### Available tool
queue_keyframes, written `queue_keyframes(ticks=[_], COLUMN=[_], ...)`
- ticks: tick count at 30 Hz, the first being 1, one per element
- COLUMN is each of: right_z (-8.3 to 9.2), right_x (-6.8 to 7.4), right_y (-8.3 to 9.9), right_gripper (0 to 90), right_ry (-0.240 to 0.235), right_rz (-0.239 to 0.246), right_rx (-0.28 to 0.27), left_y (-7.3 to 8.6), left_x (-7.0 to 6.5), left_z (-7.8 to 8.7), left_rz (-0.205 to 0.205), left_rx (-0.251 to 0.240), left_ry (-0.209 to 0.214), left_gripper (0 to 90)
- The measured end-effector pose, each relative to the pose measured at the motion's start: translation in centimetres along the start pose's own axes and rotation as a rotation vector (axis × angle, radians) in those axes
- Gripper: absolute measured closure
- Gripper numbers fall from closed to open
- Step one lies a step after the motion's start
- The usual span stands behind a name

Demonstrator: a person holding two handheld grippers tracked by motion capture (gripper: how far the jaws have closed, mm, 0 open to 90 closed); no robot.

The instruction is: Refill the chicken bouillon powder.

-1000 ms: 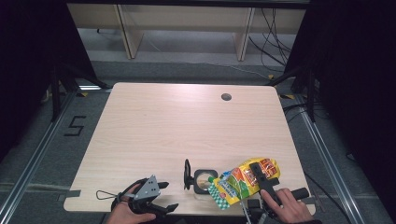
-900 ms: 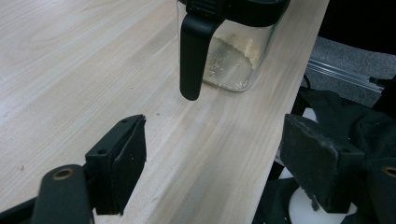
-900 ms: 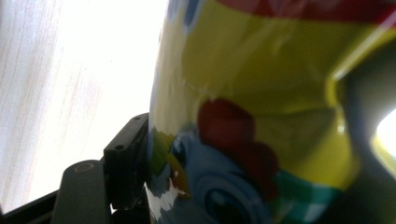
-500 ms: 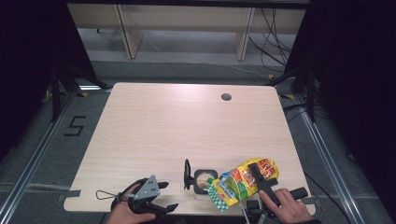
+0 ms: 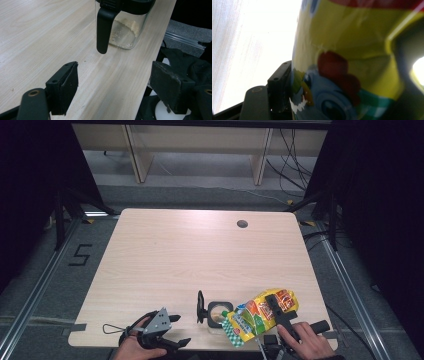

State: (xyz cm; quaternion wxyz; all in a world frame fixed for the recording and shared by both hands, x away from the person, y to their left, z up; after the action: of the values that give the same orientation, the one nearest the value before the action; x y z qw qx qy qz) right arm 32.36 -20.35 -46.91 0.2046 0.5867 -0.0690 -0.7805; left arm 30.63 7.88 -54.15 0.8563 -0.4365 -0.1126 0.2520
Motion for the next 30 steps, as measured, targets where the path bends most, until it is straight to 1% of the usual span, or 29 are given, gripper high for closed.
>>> queue_keyframes(ticks=[2, 4, 5, 6, 9, 10, 11, 12, 13, 16, 17, 20, 21, 22, 24, 25, 26, 27, 29, 30], right_z=[0.03, 0.07, 0.03, 0.05, 0.1, 0.16, 0.01, 0.01, 0.04, 0.07, 0.22, 0.31, 0.21, 0.22, 0.25, 0.35, 0.31, 0.32, 0.38, 0.39], right_x=[-0.02, 0.0, -0.09, -0.11, -0.19, 0.23, 0.17, 0.17, 0.01, 0.0, -0.33, -0.16, -0.24, -0.23, -0.05, 0.39, -0.1, -0.21, -0.31, -0.36], right_y=[-0.02, 0.06, 0.04, 0.07, 0.1, 0.22, -0.08, -0.08, -0.11, -0.12, 0.09, 0.13, -0.06, -0.09, -0.09, 0.05, -0.16, -0.21, -0.27, -0.32], right_gripper=[29.9, 29.9, 30.0, 29.9, 29.9, 29.9, 29.9, 29.9, 29.9, 29.9, 29.9, 29.9, 29.9, 29.9, 30.0, 29.9, 30.0, 30.0, 29.9, 29.9], right_ry=[0.003, 0.0, 0.003, 0.004, 0.003, -0.001, 0.009, 0.009, 0.01, 0.01, 0.004, -0.002, 0.004, 0.0, -0.004, -0.008, 0.0, 0.005, 0.011, 0.014], right_rz=[0.012, 0.0, 0.011, 0.016, 0.013, -0.044, -0.059, -0.059, -0.048, -0.043, 0.008, 0.0, 0.023, 0.027, 0.013, -0.037, 0.019, 0.031, 0.042, 0.051], right_rx=[0.007, 0.008, 0.005, 0.009, 0.007, 0.015, -0.013, -0.013, -0.012, -0.013, 0.013, 0.024, 0.016, 0.017, 0.02, 0.033, 0.02, 0.022, 0.025, 0.025], left_y=[0.0, -0.02, 0.0, -0.02, -0.02, 0.01, -0.02, -0.02, -0.02, -0.02, 0.0, -0.01, -0.07, -0.07, -0.04, -0.07, -0.05, -0.03, -0.01, -0.02], left_x=[0.0, -0.06, 0.01, -0.04, -0.05, 0.02, -0.04, -0.04, -0.05, -0.05, -0.01, -0.05, -0.03, -0.04, 0.02, -0.04, 0.01, -0.06, 0.0, -0.01], left_z=[0.01, 0.0, 0.03, 0.01, 0.01, 0.02, 0.01, 0.01, 0.0, 0.0, 0.0, 0.01, -0.07, -0.07, -0.05, -0.06, -0.07, -0.04, -0.03, -0.03], left_rz=[0.0, 0.004, -0.001, 0.003, 0.003, -0.002, 0.003, 0.003, 0.004, 0.004, 0.001, 0.004, 0.006, 0.007, 0.001, 0.006, 0.004, 0.006, 0.001, 0.002], left_rx=[0.001, -0.003, 0.001, -0.002, -0.002, 0.001, -0.002, -0.002, -0.002, -0.002, 0.0, -0.002, -0.013, -0.014, -0.01, -0.013, -0.011, -0.007, -0.004, -0.005], left_ry=[0.0, 0.003, 0.0, 0.003, 0.003, 0.0, 0.002, 0.002, 0.003, 0.003, 0.001, 0.003, -0.003, -0.003, -0.006, -0.002, -0.005, 0.006, -0.006, -0.004], left_gripper=[22.5, 22.5, 22.5, 22.5, 22.5, 22.5, 22.5, 22.5, 22.5, 22.5, 22.5, 22.5, 22.5, 22.5, 22.5, 22.5, 22.5, 22.5, 22.5, 22.5])
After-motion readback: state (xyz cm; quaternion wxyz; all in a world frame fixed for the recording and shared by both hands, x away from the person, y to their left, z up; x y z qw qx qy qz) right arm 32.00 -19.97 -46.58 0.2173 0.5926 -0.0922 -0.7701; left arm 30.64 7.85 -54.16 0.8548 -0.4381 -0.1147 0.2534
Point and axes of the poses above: each handheld gripper's, and its own axes: z roughly backward along the jaws, y roughly out of its underside, x roughly to its left, the point moved 8 cm from there along -z, roughly forward along the jaws, and after that the axes turned 4 degrees about -y, right-handed, at the moved point
